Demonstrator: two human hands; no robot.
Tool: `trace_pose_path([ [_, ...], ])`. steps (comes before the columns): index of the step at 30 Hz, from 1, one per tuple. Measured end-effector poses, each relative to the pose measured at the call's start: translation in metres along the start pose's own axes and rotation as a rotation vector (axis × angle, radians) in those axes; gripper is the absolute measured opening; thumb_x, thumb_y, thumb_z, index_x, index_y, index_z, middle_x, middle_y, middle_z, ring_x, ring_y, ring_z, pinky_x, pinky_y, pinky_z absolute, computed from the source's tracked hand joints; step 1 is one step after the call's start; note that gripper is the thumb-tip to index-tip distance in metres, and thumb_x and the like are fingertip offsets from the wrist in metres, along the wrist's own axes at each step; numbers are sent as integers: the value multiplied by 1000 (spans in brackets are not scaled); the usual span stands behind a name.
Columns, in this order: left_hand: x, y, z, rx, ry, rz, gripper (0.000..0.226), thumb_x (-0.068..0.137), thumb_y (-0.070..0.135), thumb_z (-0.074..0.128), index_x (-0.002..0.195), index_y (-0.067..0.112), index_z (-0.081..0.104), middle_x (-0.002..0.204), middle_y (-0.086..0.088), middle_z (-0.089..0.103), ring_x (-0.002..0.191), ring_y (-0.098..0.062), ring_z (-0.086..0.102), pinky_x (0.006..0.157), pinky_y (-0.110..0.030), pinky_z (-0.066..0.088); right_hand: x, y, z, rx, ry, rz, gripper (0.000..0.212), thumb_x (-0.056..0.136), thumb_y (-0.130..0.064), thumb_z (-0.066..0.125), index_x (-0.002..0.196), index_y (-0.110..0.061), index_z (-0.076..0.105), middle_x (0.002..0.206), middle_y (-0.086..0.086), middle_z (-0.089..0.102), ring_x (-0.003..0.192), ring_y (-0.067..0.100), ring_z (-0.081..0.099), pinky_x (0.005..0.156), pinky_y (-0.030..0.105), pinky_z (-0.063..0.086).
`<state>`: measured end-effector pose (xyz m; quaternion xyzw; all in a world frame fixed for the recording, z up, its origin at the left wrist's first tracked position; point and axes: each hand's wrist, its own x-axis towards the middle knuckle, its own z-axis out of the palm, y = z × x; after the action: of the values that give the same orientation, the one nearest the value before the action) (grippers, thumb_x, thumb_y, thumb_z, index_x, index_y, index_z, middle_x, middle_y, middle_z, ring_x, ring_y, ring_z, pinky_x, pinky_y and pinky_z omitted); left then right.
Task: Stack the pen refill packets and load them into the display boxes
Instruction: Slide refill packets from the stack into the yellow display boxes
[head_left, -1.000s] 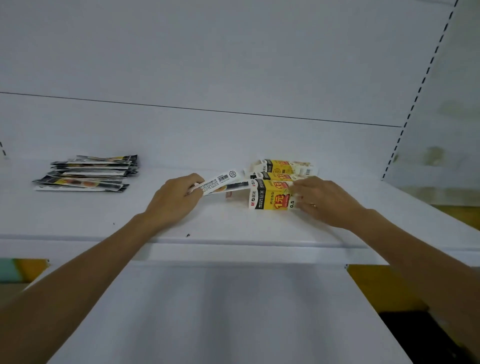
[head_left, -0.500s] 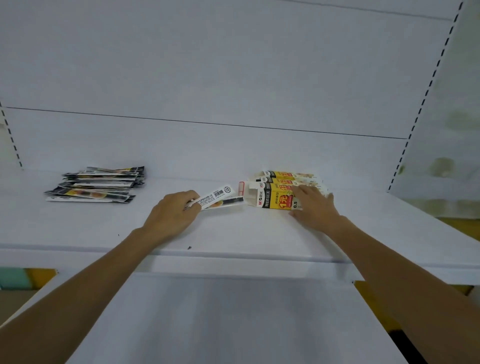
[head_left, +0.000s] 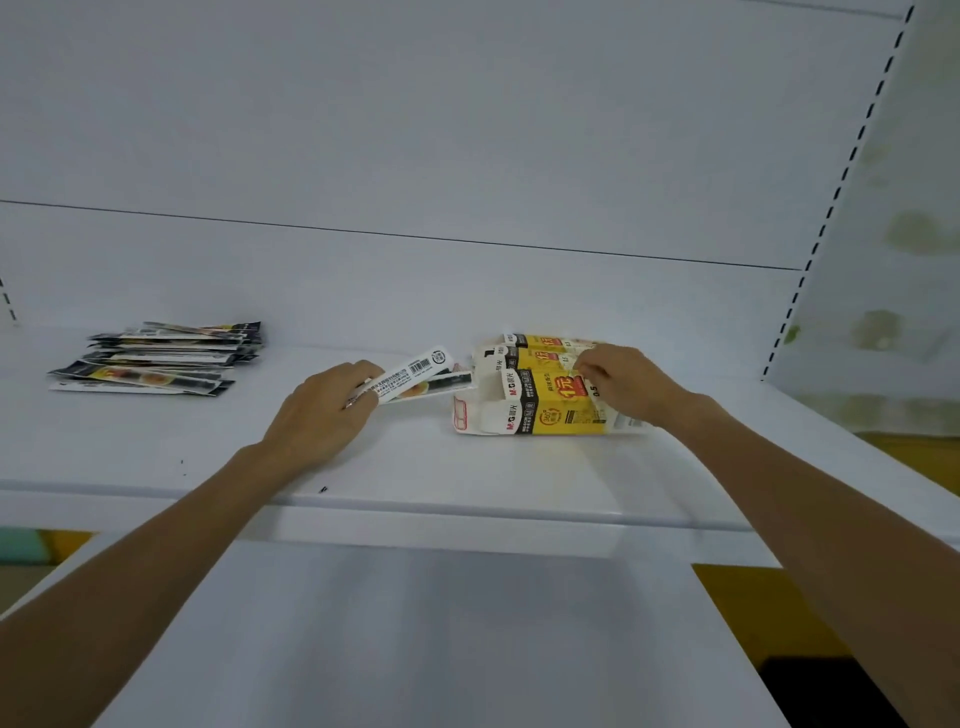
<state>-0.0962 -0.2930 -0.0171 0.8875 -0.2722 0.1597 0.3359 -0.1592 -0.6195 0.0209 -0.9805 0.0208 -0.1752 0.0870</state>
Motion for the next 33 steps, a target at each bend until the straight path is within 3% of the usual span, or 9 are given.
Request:
trace_pose_path([
  [7,-4,14,9,30,-86,39,27,94,23,45,115,37,54,93,10,61,70,-12,51,62,-30,39,-10,-3,20,-67,183,45,26,96,-33,42,90,-18,63,84,-7,61,77,11,49,93,39,38],
  [10,-3,11,10,150,-72,-11,31,93,23,46,118,38,55,108,8,62,97,-15,55,77,-33,44,-10,3,20,-36,137,102,39,91,-46,47,74,-14,61,69,-9,55,69,13,52,77,31,38],
  [14,-5,10,15,44,-132,-9,27,88,31,46,108,45,59,110,8,63,100,-13,56,86,-37,46,-12,6,23,74,121,87,42,90,-43,50,65,-10,56,62,-8,51,58,13,49,56,24,32],
  [18,-1,23,24,48,-249,66,44,79,41,36,116,41,60,96,19,58,95,-12,54,83,-29,42,-10,8,23,111,93,64,40,91,-41,49,71,-9,63,68,-3,57,63,16,52,53,23,31],
  [22,5,38,37,190,-261,146,35,96,28,38,129,37,50,86,13,50,94,-12,47,76,-28,34,-9,9,25,104,97,50,39,93,-40,47,74,-11,63,72,1,62,63,18,55,53,23,33],
  [25,9,47,43,371,-187,202,39,97,36,38,136,31,40,108,3,62,106,-19,48,83,-31,32,-12,7,26,-126,114,42,44,96,-44,36,79,-12,61,81,3,67,70,22,58,65,27,42],
  [28,8,45,40,508,33,48,59,91,59,22,134,24,41,124,-2,57,117,-25,46,93,-38,30,-16,2,29,-440,243,117,54,96,-52,23,95,-18,64,100,4,66,103,27,55,98,55,30],
  [30,2,40,30,415,128,-119,56,91,60,27,130,23,45,126,-6,54,116,-27,47,93,-39,32,-16,4,29,-392,267,229,62,94,-58,18,112,-18,61,115,8,62,120,32,46,102,65,19],
  [33,-13,27,13,210,-12,-301,48,84,57,52,120,27,47,111,2,59,101,-21,55,81,-32,39,-15,20,29,-270,197,380,68,92,-63,16,114,-15,58,113,11,60,117,35,47,99,64,25],
])
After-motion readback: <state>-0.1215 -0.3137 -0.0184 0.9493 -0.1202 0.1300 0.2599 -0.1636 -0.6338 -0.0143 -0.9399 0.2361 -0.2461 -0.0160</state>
